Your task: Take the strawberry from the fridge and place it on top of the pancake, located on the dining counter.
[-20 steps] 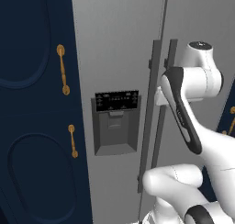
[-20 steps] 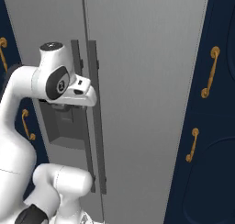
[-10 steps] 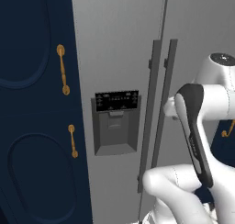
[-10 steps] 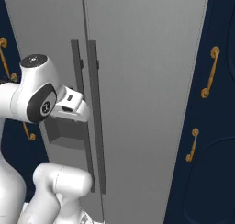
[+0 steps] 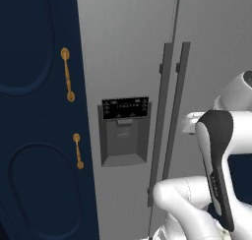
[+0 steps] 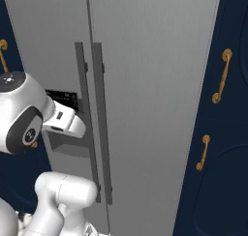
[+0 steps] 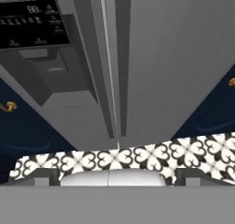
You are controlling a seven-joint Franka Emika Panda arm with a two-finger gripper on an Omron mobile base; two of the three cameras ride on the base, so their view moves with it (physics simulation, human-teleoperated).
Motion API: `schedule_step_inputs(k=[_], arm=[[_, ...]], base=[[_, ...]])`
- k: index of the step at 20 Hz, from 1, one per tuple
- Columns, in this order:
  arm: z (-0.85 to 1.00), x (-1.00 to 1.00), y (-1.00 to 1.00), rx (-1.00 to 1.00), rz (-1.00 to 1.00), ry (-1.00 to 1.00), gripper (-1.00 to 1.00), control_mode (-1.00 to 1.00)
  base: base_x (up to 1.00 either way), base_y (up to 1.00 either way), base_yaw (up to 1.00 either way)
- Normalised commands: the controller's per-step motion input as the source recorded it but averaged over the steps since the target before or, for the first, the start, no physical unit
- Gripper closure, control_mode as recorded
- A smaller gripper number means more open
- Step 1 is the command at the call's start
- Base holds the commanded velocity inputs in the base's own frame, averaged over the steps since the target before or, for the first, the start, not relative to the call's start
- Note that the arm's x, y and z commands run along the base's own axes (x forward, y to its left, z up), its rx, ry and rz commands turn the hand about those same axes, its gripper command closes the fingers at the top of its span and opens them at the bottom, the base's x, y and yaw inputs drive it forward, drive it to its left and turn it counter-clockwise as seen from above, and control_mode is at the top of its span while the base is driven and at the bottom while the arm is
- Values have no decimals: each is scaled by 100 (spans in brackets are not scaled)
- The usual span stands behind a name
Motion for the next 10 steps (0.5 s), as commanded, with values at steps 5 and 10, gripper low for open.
schedule_step_inputs(k=[5,10], arm=[[5,-29,16,0,0,2,-100,-100],[0,-46,0,1,0,1,-100,-100]], base=[[0,0,0],[0,0,0]])
